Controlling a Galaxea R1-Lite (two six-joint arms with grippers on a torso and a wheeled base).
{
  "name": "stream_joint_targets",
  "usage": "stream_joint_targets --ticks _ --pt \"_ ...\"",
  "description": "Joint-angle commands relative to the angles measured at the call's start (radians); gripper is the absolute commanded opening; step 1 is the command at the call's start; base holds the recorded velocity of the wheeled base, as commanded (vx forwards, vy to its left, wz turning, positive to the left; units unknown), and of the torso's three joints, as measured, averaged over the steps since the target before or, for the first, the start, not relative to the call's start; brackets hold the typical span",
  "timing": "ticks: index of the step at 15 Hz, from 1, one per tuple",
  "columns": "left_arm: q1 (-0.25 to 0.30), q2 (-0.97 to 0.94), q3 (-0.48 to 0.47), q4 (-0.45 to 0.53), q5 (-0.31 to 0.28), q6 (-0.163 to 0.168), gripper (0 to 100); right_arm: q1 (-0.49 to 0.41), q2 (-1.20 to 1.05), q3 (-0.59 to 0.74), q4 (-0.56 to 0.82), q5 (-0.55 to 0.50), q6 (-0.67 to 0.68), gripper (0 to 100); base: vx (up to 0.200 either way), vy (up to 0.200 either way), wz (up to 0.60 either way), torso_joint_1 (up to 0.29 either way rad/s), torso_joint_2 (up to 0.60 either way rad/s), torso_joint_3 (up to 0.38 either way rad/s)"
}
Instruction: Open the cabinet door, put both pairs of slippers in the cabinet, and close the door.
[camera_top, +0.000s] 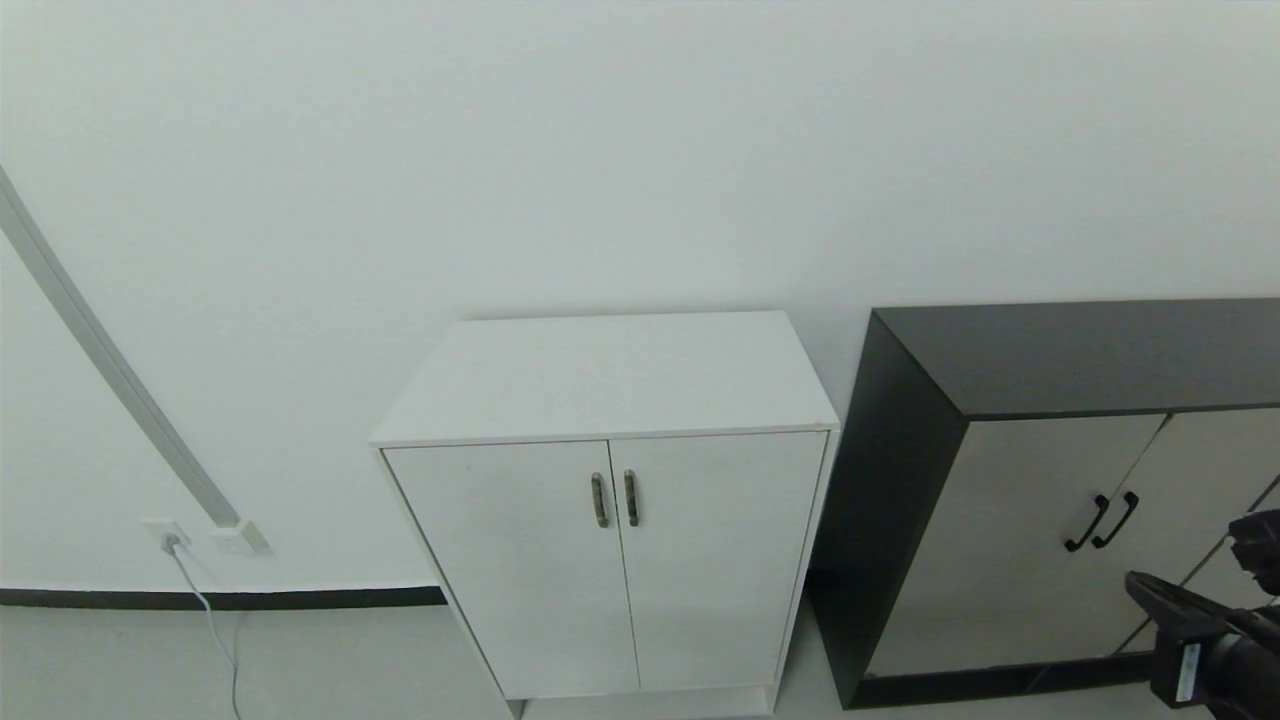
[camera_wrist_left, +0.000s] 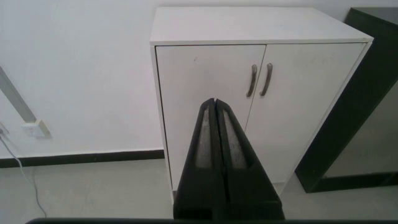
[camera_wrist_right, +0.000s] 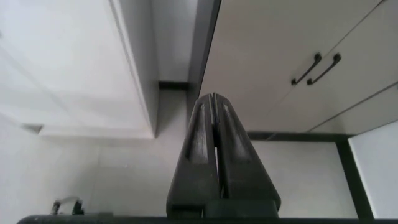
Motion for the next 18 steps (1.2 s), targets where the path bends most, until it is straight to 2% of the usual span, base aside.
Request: stream_joint_targets --ticks 1,6,7,9,10,12,15,18 --pt "0.002 0.000 0.000 0.000 0.000 -0.001 0 0.001 -0.195 0.000 0.110 0.023 0.000 0 0.000 0.000 0.00 0.000 0.00 0.000" --pt "0.000 0.000 0.000 0.000 0.000 0.001 0 0.002 -0.519 0.000 0.492 0.125 0.000 0 0.000 0.000 0.00 0.000 0.00 0.000" --pt "0.000 0.000 0.000 0.000 0.000 0.001 0 0.002 -0.540 -0.002 0.518 0.132 0.000 0 0.000 0.000 0.00 0.000 0.00 0.000" --pt "0.000 0.000 0.000 0.000 0.000 0.001 0 0.002 -0.654 -0.015 0.664 0.183 0.000 0 0.000 0.000 0.00 0.000 0.00 0.000" --pt "0.000 0.000 0.000 0.000 0.000 0.001 0 0.002 -0.667 -0.015 0.679 0.192 0.000 0 0.000 0.000 0.00 0.000 0.00 0.000" --pt "0.000 0.000 0.000 0.000 0.000 0.001 0 0.004 -0.746 -0.011 0.762 0.284 0.003 0 0.000 0.000 0.00 0.000 0.00 0.000" --pt "0.000 0.000 0.000 0.000 0.000 0.001 0 0.004 -0.802 -0.012 0.860 0.306 0.003 0 0.000 0.000 0.00 0.000 0.00 0.000" --pt "0.000 0.000 0.000 0.000 0.000 0.001 0 0.005 -0.819 0.000 0.887 0.304 0.004 0 0.000 0.000 0.00 0.000 0.00 0.000"
